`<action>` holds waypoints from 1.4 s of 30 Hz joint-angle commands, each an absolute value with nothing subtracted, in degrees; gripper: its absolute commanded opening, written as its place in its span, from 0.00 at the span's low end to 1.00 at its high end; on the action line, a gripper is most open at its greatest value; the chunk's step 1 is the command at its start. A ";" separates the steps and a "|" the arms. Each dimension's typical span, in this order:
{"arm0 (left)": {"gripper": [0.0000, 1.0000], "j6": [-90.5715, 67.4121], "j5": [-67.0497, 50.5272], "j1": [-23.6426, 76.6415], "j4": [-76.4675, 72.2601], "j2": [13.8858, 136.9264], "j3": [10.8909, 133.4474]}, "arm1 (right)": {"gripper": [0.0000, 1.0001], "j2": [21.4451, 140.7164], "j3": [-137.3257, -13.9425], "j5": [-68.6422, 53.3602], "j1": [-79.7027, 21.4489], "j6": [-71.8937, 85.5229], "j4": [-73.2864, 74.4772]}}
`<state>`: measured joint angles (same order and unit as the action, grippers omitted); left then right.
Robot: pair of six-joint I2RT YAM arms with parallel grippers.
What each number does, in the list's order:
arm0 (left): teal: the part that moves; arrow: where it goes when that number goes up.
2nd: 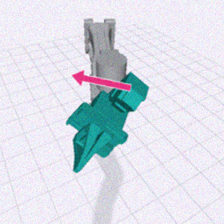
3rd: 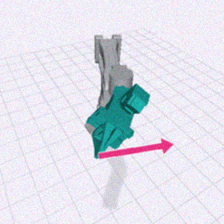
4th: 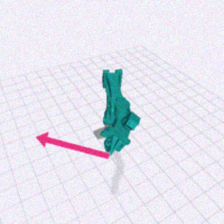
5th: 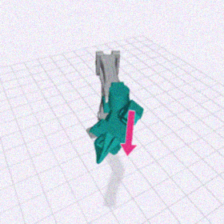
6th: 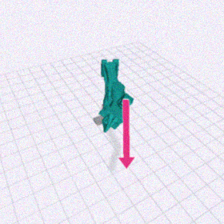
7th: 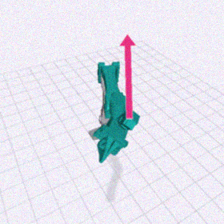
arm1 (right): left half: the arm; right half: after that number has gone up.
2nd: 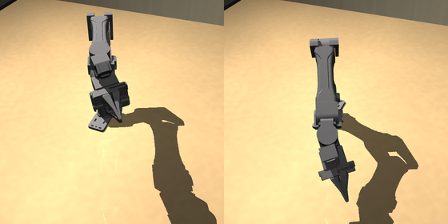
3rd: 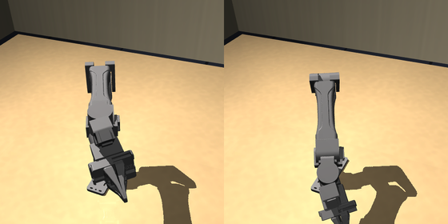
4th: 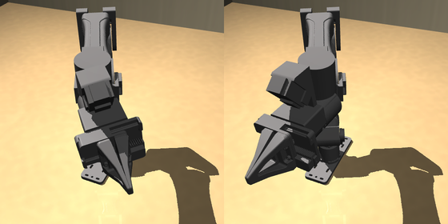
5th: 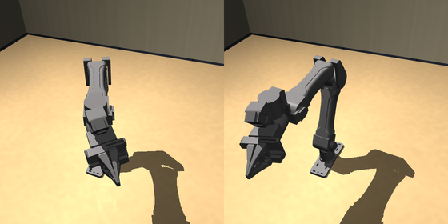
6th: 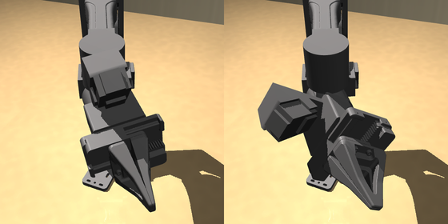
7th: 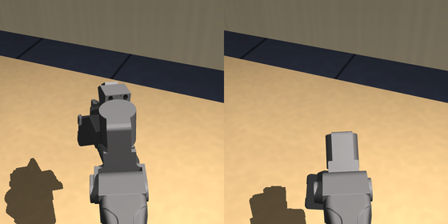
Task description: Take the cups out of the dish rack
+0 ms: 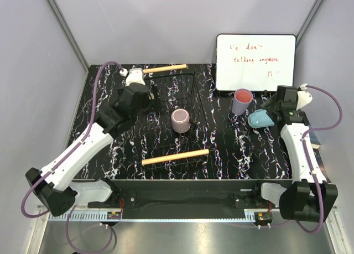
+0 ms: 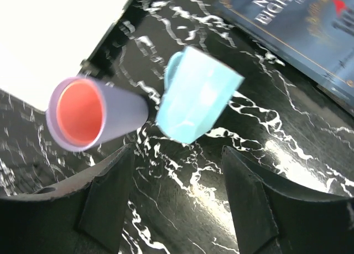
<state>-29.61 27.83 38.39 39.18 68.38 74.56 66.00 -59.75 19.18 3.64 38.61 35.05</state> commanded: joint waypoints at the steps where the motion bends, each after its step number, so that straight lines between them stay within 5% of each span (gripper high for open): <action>1: 0.99 -29.89 28.65 40.86 34.11 69.34 73.74 | 0.72 67.14 -58.63 14.68 6.15 43.59 34.98; 14: 0.99 -29.62 27.42 42.10 33.75 69.00 71.98 | 0.72 78.39 -60.55 9.23 15.90 44.83 26.72; 42: 0.99 -29.53 26.11 42.10 34.10 72.86 72.16 | 0.69 95.10 -63.20 2.82 20.13 41.75 14.86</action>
<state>-29.63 26.76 41.91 36.32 72.23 71.70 94.28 -62.78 6.24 20.03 42.04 18.28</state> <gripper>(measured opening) 0.987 0.690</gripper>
